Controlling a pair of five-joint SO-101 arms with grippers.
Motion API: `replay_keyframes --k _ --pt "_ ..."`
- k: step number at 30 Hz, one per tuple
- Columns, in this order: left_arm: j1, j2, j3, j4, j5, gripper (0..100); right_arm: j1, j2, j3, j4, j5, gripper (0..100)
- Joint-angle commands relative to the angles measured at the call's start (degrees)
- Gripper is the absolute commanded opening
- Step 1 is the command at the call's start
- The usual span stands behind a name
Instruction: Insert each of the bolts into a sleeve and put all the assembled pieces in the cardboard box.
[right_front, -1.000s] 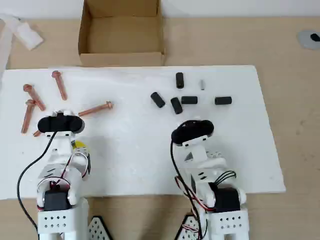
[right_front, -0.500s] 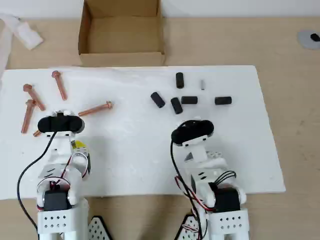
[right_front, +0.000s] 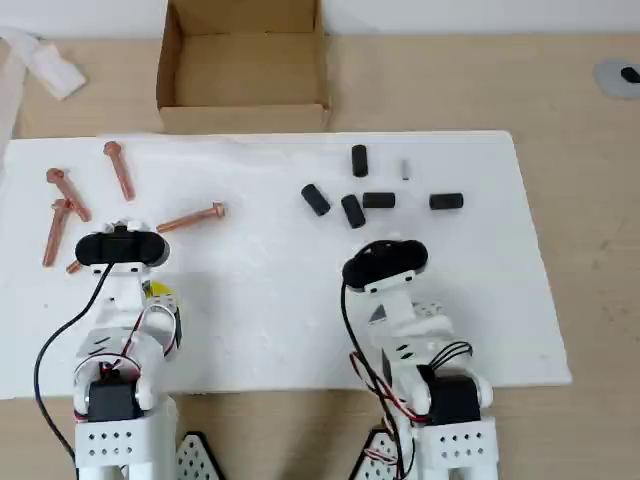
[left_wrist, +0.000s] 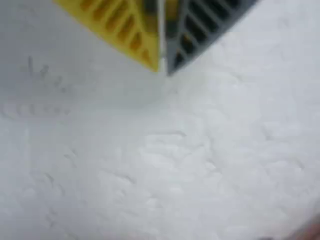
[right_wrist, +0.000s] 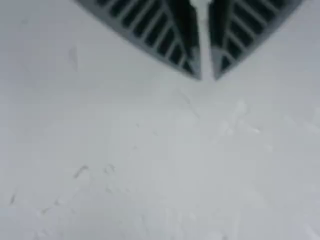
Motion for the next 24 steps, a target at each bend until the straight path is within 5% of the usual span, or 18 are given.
replay_keyframes --k 1,24 --pt "-0.9 -0.6 -0.2 -1.0 -0.1 1 0.5 -6.5 0.0 -0.9 0.5 1.0" --pt "0.4 -0.6 -0.2 -1.1 -0.1 1 0.5 -6.5 0.0 -0.9 0.5 1.0"
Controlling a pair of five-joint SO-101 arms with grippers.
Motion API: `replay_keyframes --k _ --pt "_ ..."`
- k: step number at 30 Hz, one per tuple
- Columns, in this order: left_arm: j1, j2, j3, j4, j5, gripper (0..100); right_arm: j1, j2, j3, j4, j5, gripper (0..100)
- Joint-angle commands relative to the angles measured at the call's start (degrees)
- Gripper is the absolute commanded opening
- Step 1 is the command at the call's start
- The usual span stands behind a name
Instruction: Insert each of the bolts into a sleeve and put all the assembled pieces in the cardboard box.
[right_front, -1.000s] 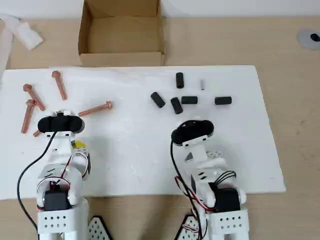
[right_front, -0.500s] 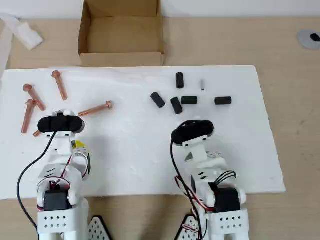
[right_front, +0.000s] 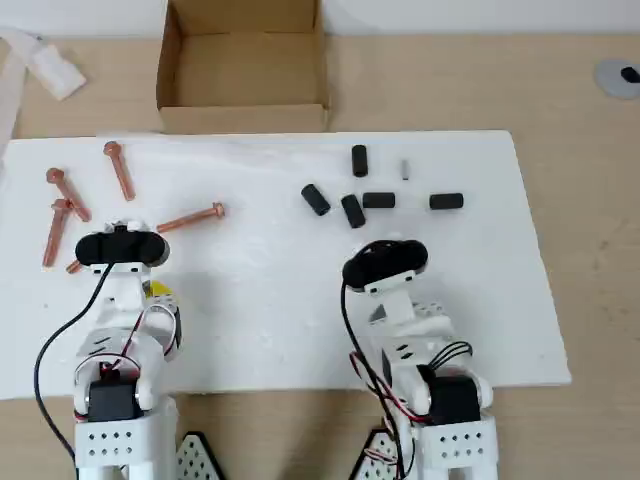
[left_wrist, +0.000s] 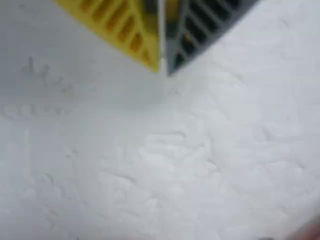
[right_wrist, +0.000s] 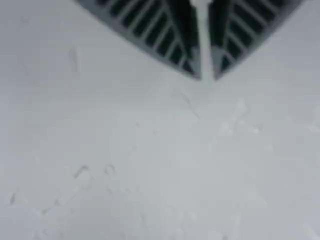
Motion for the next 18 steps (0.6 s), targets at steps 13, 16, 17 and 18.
replay_keyframes --k 13,16,17,18 --pt "0.4 -0.6 -0.2 -1.1 -0.1 1 0.1 -6.5 0.0 -1.1 0.4 1.1" --pt "0.4 -0.6 -0.2 -1.1 -0.1 1 0.1 -6.5 0.0 -1.1 0.4 1.1" --pt "0.4 -0.6 -0.2 -1.1 -0.1 1 0.1 -6.5 0.0 -1.1 0.4 1.1" --pt "0.4 -0.6 -0.2 -1.1 -0.1 1 0.1 -6.5 0.0 -1.1 0.4 1.1"
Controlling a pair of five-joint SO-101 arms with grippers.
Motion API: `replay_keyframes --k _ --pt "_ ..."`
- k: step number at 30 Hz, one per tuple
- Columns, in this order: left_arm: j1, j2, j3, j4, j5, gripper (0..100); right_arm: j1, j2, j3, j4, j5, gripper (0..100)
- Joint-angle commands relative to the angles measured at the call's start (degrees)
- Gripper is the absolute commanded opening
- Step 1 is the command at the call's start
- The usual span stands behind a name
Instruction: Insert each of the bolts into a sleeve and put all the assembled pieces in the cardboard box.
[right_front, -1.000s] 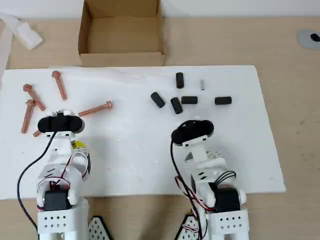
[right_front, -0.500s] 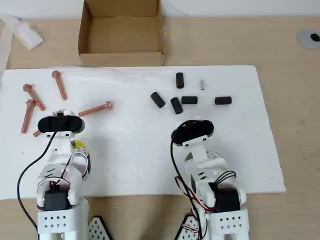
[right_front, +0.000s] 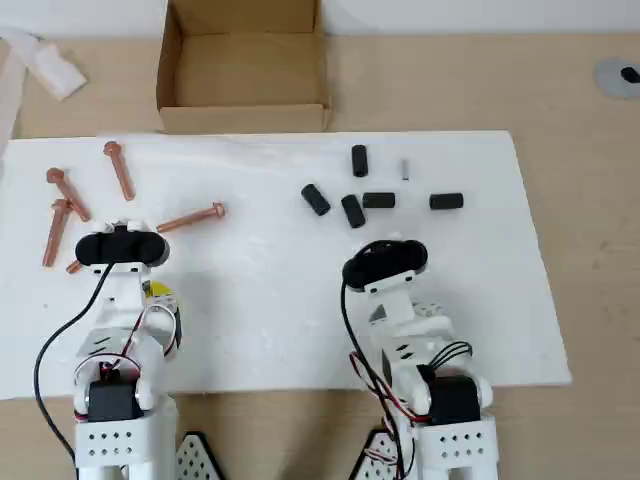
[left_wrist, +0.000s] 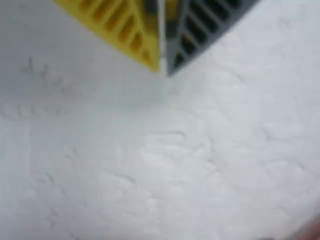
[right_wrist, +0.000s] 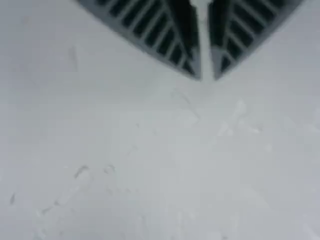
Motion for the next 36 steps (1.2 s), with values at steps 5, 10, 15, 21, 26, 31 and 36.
replay_keyframes --k 5,10,15,21,26,31,36 --pt "0.4 -0.6 -0.3 -1.1 0.0 1 0.0 -6.5 0.0 -1.1 0.1 1.0" --pt "-0.2 -0.6 -0.4 -0.7 -0.1 1 0.0 -6.5 0.0 -1.1 0.5 1.1" --pt "-0.7 0.1 -4.4 -0.2 -0.1 1 0.1 -6.3 -1.1 -0.6 -3.3 1.1" --pt "-8.7 11.6 -16.3 1.8 0.3 5 0.1 -2.6 -8.1 -1.0 -3.3 1.1" --pt "-9.5 35.0 -35.9 2.2 0.4 7 0.1 14.5 -22.5 -1.1 -3.5 1.1" --pt "-9.5 60.9 -56.6 4.2 0.4 7 0.0 41.5 -45.7 0.8 -3.7 1.1" --pt "-9.6 82.0 -74.2 7.6 0.2 8 -0.2 65.8 -68.2 6.3 -3.6 1.0"
